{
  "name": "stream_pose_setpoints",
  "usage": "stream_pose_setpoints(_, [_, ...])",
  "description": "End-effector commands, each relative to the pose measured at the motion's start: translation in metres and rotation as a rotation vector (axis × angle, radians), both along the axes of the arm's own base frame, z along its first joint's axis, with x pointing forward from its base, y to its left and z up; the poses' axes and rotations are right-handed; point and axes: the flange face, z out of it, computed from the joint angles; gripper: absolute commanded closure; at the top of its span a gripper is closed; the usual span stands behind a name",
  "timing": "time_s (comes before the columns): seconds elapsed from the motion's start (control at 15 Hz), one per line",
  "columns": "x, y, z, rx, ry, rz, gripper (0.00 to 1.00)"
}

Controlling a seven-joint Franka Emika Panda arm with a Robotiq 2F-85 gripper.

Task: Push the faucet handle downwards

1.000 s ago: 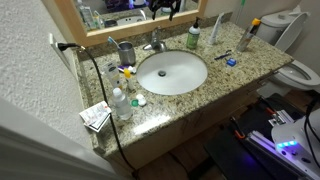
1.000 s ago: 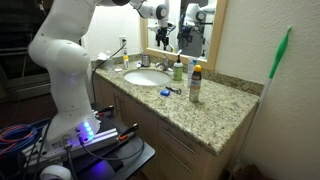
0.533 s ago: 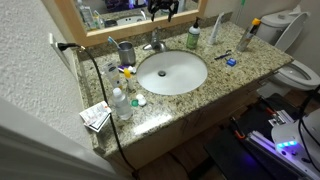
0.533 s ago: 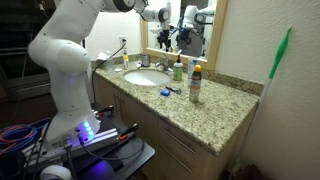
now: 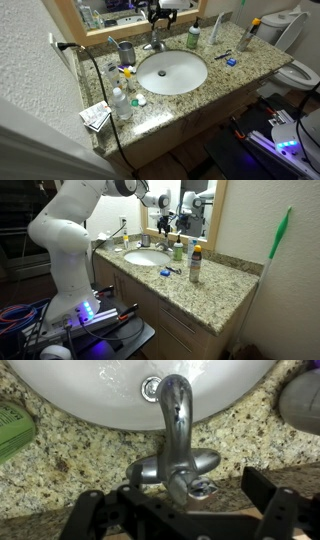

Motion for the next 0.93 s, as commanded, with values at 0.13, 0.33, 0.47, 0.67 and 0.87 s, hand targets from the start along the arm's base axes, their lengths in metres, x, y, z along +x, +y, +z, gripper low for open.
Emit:
stream_pose_setpoints(0.13, [-0.0013,-0.0016,0.0091,-0.006,0.007,-0.005,0.40])
stream_pose_setpoints(0.33, [-0.0033,-0.0038,0.0090,-0.007,0.033,-0.012,0.60])
stream_pose_setpoints(0.47, [-0.0044,-0.0044,0.0077,-0.009,0.044,-0.010,0.73])
stream_pose_setpoints(0.67, [-0.0053,-0.0017,0.0055,0.000,0.051,-0.012,0.95])
stream_pose_setpoints(0.87, [-0.0070,-0.0033,0.0037,-0.002,0.074,-0.021,0.98])
